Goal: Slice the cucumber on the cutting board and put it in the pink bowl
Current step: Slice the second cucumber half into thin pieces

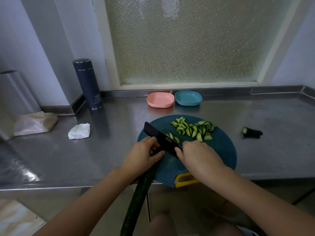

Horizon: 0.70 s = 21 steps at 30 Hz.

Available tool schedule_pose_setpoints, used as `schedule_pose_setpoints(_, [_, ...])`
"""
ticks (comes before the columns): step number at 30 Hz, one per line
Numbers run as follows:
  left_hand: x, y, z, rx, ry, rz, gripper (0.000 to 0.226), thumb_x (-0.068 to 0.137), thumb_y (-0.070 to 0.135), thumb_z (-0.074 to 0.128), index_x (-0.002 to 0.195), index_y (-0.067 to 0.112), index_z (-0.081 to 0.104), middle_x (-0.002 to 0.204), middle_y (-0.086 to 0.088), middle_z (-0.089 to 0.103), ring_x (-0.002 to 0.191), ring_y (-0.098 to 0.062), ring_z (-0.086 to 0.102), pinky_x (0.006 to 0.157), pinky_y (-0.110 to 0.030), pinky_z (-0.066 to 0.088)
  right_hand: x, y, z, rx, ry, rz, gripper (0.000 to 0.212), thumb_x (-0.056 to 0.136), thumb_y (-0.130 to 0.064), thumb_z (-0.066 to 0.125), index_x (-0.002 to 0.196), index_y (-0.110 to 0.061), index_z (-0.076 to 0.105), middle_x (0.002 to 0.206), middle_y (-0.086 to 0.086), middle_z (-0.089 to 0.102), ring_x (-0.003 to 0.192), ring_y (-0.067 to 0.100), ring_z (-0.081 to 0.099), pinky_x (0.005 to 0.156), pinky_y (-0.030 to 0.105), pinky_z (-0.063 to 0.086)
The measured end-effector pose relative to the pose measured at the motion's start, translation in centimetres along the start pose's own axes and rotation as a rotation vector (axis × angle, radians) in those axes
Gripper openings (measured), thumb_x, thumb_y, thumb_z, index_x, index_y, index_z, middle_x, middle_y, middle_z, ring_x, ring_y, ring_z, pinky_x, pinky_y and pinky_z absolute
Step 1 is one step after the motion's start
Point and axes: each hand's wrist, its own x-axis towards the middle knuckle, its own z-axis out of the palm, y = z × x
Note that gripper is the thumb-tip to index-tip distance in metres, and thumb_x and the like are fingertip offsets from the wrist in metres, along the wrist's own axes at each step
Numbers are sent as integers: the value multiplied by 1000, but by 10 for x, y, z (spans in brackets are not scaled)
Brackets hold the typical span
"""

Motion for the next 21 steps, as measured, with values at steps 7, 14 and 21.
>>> schedule_pose_setpoints(7, [0,1,0,13,8,0,17,83,29,66,85,21,51,82,12,47,70,-4,48,60,-11,38,8,-4,3,-25,-37,-18,42,102,-38,31,101,-9,62,96,8,67,89,25,63,62,32,37])
schedule_pose_setpoints(14, [-3,1,1,11,38,-13,17,84,28,65,90,15,58,86,7,51,73,-6,51,61,-11,38,15,-7,12,24,-62,15,44,102,-38,32,100,-8,64,97,10,67,91,27,63,64,33,39])
schedule_pose_setpoints(21, [-2,0,2,-6,40,-10,17,84,28,66,92,14,59,87,6,51,71,-4,49,62,-12,38,13,-3,3,69,-125,51,45,102,-38,33,102,-7,64,100,11,65,94,28,61,68,32,40])
